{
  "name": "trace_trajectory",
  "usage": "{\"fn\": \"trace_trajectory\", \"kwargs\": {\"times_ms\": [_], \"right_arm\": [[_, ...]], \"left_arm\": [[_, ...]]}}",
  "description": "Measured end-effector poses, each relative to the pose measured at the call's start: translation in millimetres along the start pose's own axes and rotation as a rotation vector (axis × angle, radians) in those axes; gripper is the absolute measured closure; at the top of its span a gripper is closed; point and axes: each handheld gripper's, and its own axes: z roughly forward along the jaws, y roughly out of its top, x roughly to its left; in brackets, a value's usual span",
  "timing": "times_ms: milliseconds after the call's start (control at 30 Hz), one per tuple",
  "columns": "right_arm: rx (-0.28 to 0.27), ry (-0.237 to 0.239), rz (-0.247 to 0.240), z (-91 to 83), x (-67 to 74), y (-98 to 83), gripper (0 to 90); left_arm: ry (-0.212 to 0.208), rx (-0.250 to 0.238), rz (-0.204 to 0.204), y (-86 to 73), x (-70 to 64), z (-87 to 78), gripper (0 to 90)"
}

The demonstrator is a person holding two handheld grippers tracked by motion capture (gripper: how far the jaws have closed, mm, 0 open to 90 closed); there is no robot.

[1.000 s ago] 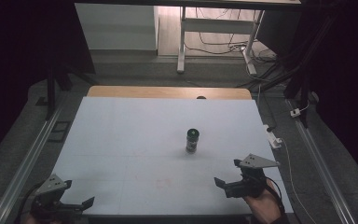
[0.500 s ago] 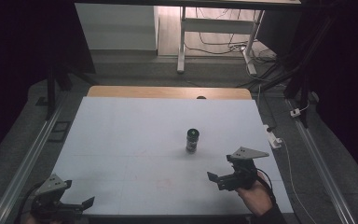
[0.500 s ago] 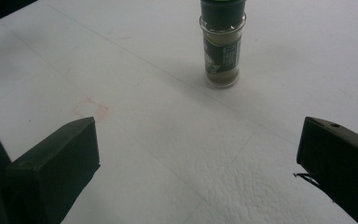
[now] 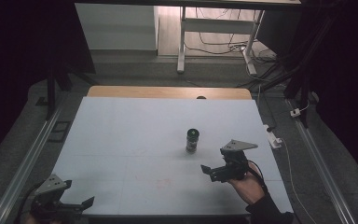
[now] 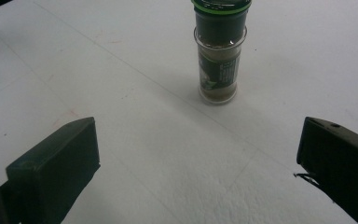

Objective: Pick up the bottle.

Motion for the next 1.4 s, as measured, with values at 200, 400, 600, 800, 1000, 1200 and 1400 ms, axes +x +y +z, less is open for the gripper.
{"fn": "trace_trajectory", "kwargs": {"times_ms": [200,400,600,800,1000,1200,1400], "right_arm": [[0.016,-0.017,-0.019,11.3,-4.2,3.3,0.0],[0.017,-0.025,-0.033,18.8,-5.7,9.3,0.0],[0.025,-0.009,-0.042,32.6,-11.2,19.5,0.0],[0.036,-0.011,-0.044,43.3,-16.8,23.6,0.0],[0.052,-0.011,-0.04,61.0,-21.4,28.6,0.0],[0.06,-0.002,-0.045,77.8,-23.4,31.5,0.0],[0.066,-0.002,-0.063,93.8,-23.8,32.9,0.0]], "left_arm": [[-0.002,-0.001,-0.001,-0.1,0.3,-0.1,0.0],[-0.002,0.0,-0.001,0.0,0.3,0.1,0.0],[-0.004,-0.001,-0.003,-0.1,0.6,0.0,0.0],[-0.005,-0.001,-0.002,-0.1,1.1,0.0,0.0],[-0.005,0.001,-0.003,0.0,1.2,0.1,0.0],[-0.007,0.001,-0.005,-0.1,1.5,0.2,0.0],[-0.008,0.001,-0.005,-0.2,1.7,0.2,0.0]]}}
